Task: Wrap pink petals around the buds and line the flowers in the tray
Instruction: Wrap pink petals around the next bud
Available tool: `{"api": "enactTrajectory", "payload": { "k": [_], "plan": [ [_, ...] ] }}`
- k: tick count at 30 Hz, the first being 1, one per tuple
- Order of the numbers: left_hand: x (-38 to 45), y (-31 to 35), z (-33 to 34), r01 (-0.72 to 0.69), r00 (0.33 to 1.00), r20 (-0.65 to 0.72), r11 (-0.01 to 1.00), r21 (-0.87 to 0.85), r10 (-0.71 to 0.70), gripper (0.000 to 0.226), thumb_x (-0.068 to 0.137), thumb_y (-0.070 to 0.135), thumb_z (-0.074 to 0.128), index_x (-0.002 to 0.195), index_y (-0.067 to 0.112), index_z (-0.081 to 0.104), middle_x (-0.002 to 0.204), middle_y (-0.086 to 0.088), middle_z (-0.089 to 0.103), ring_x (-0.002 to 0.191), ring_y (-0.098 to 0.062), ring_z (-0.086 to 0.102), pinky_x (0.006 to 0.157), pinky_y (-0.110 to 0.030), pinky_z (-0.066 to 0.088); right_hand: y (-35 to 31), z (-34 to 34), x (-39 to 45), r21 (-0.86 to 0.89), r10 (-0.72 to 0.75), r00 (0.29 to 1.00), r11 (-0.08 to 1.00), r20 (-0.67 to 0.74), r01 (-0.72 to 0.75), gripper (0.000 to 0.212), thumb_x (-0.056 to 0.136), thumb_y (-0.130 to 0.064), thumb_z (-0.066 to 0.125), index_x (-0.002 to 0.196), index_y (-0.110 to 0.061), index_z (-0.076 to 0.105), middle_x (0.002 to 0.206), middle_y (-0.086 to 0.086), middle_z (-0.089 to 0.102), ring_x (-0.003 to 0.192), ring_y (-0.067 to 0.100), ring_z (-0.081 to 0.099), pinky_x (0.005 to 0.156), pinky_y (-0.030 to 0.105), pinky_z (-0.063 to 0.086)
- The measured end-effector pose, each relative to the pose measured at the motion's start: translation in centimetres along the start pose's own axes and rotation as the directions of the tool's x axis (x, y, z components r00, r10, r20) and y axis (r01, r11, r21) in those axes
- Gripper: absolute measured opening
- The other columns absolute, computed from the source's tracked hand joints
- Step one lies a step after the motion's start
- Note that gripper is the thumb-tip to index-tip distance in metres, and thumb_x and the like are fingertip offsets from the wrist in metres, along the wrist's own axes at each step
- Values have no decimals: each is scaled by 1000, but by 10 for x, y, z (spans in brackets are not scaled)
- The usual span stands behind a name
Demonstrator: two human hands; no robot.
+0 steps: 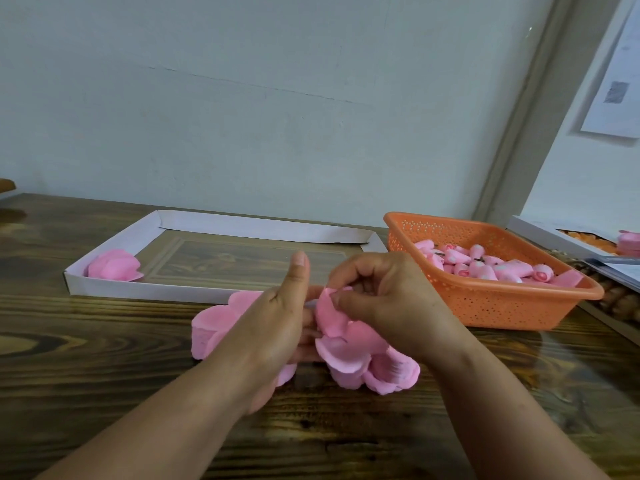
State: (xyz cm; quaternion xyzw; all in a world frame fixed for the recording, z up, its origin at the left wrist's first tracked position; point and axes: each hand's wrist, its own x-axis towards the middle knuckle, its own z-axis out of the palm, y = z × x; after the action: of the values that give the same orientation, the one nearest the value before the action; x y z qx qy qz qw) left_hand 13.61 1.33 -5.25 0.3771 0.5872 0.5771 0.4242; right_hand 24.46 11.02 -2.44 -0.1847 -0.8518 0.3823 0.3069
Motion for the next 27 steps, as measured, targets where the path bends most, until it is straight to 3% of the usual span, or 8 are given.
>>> {"api": "enactTrajectory", "payload": {
  "k": [3, 5, 7, 10, 17, 22, 27],
  "plan": [
    [1, 3, -3, 52, 999, -6, 987, -154, -54, 51, 102, 43, 26, 107, 8, 63, 90, -15, 75, 82, -25, 73, 66, -30, 56, 4, -2, 0, 113, 38, 999, 993, -34, -34, 25, 78, 6, 66, 65, -16, 67, 69, 29, 63, 59, 25, 53, 61, 41, 45],
    [0, 4, -3, 64, 998, -5, 978, -196, -66, 33, 103, 18, 35, 103, 2, 64, 88, -18, 74, 72, -22, 72, 56, -25, 55, 7, -4, 1, 138, 46, 999, 990, -30, -41, 22, 78, 6, 66, 68, -14, 67, 61, 15, 65, 55, 20, 57, 58, 34, 48],
    [1, 3, -3, 71, 997, -15, 973, -222, -76, 21, 99, 6, 44, 102, -2, 63, 83, -17, 74, 63, -19, 70, 51, -22, 54, 7, -5, 0, 163, 51, 999, 985, -10, -48, 19, 79, 7, 65, 70, -10, 67, 60, 7, 65, 53, 14, 58, 54, 26, 49],
    [2, 1, -4, 67, 997, -23, 969, -238, -75, 15, 95, 6, 53, 103, -2, 63, 79, -15, 73, 59, -16, 69, 49, -21, 53, 8, -5, 1, 195, 60, 998, 979, -12, -56, 15, 78, 8, 64, 72, -5, 67, 60, 8, 65, 52, 14, 56, 52, 23, 48],
    [3, 0, -4, 52, 998, -14, 968, -244, -57, 24, 86, 12, 63, 106, 0, 65, 90, -17, 74, 69, -18, 71, 57, -24, 57, 9, -3, 1, 219, 85, 995, 973, -42, -74, 13, 78, 8, 66, 71, -3, 67, 55, 6, 63, 48, 14, 55, 50, 24, 48],
    [1, 0, -6, 31, 999, -36, 984, -173, -38, 40, 69, 21, 71, 104, 3, 66, 89, -15, 74, 70, -18, 72, 58, -25, 57, 6, -3, -2, 195, 87, 996, 977, -3, -84, 9, 77, -7, 74, 77, -2, 67, 64, 17, 68, 56, 21, 63, 57, 30, 52],
    [2, 2, -5, 32, 999, -20, 979, -203, -37, 18, 92, 13, 58, 102, 3, 68, 89, -14, 75, 73, -18, 72, 58, -24, 57, 7, -1, 1, 206, 120, 987, 974, -108, -96, 16, 76, 6, 68, 66, -6, 65, 51, 5, 62, 42, 11, 55, 46, 21, 47]
  ]
}}
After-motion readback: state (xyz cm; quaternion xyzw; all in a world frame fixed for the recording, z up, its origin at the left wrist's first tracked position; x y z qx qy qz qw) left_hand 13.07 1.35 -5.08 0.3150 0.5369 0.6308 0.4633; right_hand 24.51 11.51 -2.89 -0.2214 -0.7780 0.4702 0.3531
